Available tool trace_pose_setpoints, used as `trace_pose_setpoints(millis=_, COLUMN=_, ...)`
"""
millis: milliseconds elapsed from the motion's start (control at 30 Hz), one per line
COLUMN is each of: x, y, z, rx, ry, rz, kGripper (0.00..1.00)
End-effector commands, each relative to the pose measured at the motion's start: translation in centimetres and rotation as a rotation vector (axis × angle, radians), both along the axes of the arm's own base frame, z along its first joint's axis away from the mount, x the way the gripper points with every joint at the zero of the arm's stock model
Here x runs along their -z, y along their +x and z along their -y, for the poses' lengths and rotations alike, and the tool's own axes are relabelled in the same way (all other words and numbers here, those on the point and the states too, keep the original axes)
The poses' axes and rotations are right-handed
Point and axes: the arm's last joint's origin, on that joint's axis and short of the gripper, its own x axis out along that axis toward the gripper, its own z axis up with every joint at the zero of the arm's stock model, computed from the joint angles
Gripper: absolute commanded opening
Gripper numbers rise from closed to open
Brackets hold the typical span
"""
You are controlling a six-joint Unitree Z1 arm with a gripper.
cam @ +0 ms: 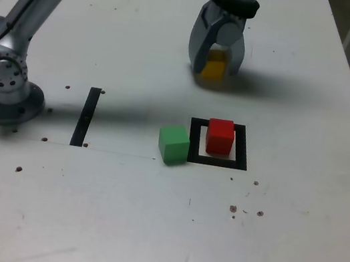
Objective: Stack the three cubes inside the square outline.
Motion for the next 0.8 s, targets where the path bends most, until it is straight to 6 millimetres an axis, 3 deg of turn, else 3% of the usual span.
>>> trace_pose_setpoints(millis=0, x=-0.2, y=-0.2, z=0.1, rx=0.0, ry=-0.003, rz=-0.002, kGripper=0.38)
trace_pose_setpoints(millis=400, x=-3.5, y=-0.9, z=2.3, rx=0.041, ry=0.027, rz=0.023, kGripper=0.38)
trace_pose_setpoints(millis=600, x=-5.6, y=-1.2, z=5.1, rx=0.08, ry=0.038, rz=0.038, kGripper=0.38)
trace_pose_setpoints(millis=767, x=-7.0, y=-1.2, z=8.5, rx=0.118, ry=0.046, rz=0.06, kGripper=0.38)
